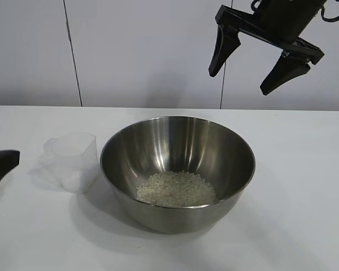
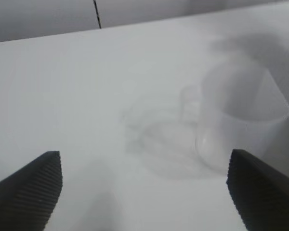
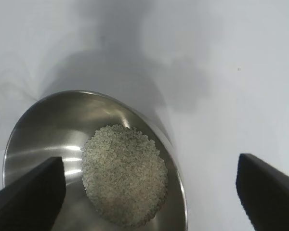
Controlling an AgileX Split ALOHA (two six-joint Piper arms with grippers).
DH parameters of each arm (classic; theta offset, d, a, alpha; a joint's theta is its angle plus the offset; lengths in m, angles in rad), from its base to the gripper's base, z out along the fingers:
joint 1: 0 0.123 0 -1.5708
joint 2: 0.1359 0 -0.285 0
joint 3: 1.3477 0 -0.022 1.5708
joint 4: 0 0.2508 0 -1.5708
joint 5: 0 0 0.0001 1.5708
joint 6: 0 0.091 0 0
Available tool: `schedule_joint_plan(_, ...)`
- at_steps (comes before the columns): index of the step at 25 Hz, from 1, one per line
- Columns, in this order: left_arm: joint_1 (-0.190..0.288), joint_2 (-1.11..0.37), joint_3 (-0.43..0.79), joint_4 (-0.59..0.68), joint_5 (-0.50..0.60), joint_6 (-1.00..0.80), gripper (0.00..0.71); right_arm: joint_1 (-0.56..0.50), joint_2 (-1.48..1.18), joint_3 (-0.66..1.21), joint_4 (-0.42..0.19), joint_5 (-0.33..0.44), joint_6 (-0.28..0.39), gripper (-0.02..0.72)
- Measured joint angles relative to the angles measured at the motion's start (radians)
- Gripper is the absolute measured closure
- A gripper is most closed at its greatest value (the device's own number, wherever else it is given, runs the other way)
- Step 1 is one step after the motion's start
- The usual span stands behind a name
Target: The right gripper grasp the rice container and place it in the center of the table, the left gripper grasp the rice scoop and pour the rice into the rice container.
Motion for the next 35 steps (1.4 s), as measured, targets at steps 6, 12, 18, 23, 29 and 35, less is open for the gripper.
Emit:
schedule_joint_plan(6,0.0,-0.201,-0.109,0.137,0.356,-0.084,0.023,0.0,0.0,0.0,0.0,0.001,0.0,0.043)
schedule_joint_plan(12,0.0,-0.323,-0.404,0.2,0.98,-0.192,0.021,0.0,0.0,0.0,-0.001,0.004,0.0,0.043)
schedule_joint_plan(18,0.001,-0.323,-0.736,0.163,1.531,-0.121,0.021,0.0,0.0,0.0,-0.001,0.004,0.0,0.043)
schedule_joint_plan(23,0.001,-0.321,-0.938,-0.086,1.739,0.073,0.021,0.0,0.0,0.0,-0.001,0.004,0.0,0.043)
schedule_joint_plan(29,0.001,-0.244,-1.096,-0.325,1.957,0.147,0.021,0.0,0.0,0.0,0.009,0.004,0.0,0.043)
schedule_joint_plan(35,0.001,-0.095,-1.17,-0.456,2.042,0.172,0.021,0.0,0.0,0.0,0.022,0.004,0.0,0.043)
